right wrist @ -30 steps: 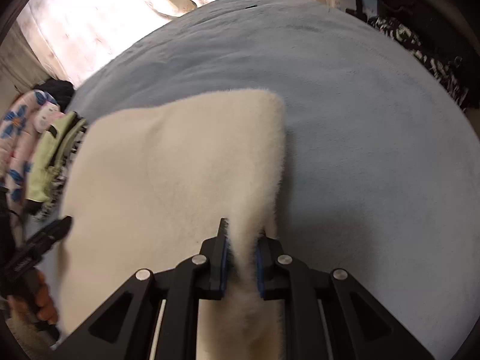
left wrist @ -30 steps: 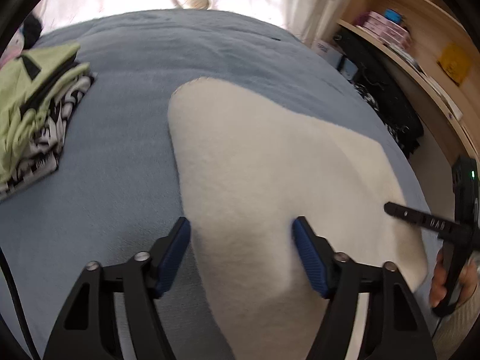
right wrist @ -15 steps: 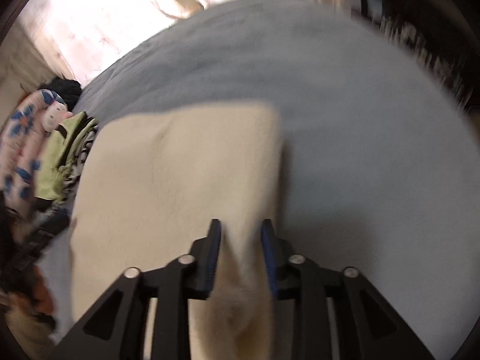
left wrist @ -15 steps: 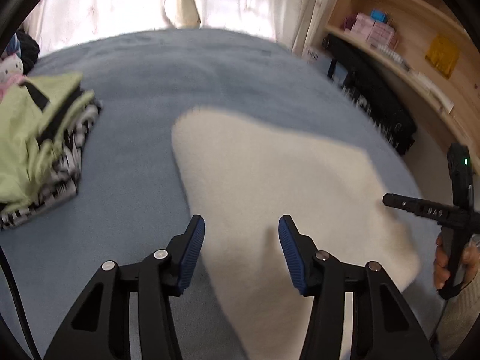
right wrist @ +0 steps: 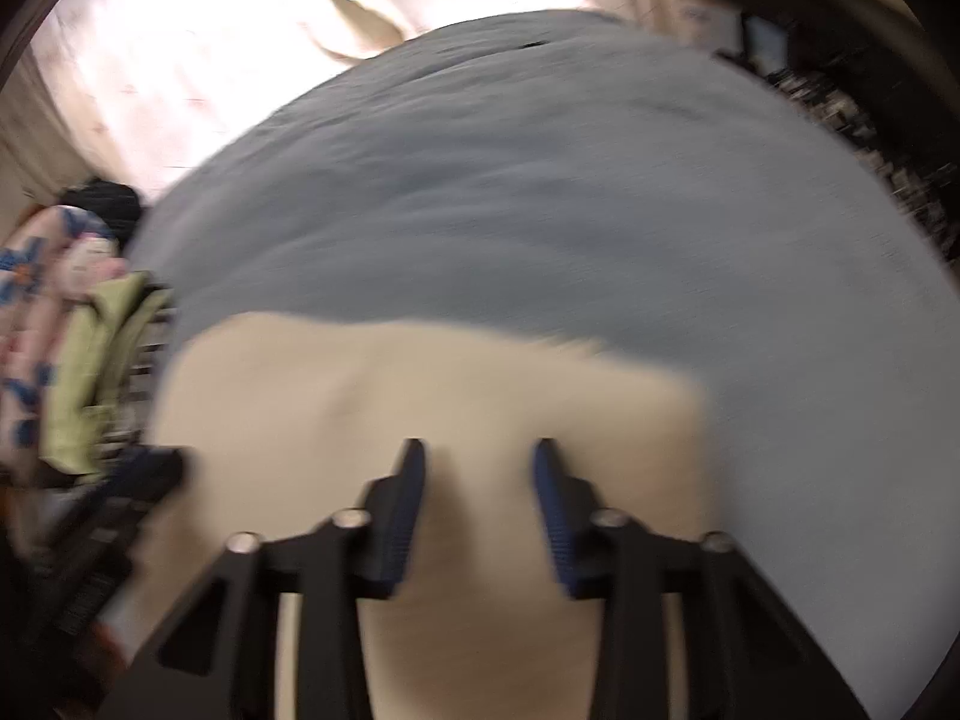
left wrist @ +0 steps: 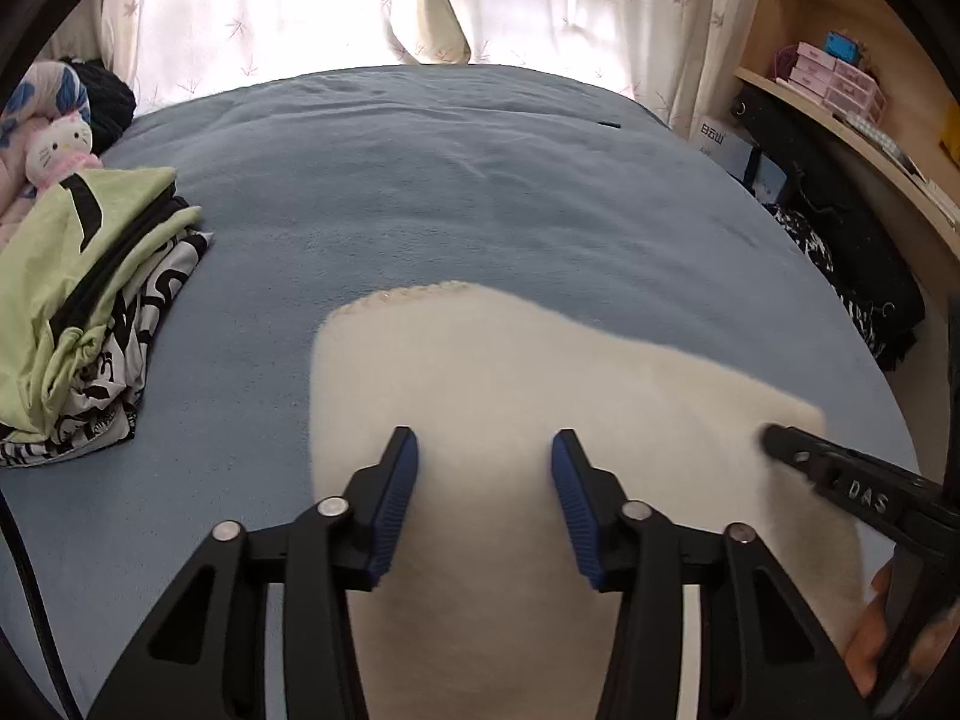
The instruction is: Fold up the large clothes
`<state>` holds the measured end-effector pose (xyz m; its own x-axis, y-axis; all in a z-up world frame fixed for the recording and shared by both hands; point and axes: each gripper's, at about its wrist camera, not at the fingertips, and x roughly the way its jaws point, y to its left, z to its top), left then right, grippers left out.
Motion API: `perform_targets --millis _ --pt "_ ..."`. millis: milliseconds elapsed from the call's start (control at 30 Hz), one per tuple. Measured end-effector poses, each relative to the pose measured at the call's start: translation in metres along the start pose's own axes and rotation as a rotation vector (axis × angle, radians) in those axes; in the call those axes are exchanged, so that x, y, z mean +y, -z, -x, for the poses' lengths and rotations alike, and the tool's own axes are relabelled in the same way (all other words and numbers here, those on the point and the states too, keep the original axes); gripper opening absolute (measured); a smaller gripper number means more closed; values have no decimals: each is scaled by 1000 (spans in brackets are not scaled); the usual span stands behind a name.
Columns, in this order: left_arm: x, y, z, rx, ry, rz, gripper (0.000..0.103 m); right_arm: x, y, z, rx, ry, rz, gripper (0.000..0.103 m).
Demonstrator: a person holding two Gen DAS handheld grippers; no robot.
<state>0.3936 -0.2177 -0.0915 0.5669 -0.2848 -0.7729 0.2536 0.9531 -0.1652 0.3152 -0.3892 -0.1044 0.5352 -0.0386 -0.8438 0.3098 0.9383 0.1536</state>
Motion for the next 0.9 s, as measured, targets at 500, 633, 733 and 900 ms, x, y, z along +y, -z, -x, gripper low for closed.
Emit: perform_targets --millis 500,633,733,900 --pt "40 11 11 -17 -4 104 58 -38 15 38 -76 -61 -57 4" --pt "33 14 34 -14 23 84 58 -36 24 61 -81 -97 -51 4" --pt "21 19 56 -17 24 43 58 -37 33 82 -86 -138 -61 14" --pt "4 37 93 -17 14 -10 66 -27 52 109 -97 -175 -45 36"
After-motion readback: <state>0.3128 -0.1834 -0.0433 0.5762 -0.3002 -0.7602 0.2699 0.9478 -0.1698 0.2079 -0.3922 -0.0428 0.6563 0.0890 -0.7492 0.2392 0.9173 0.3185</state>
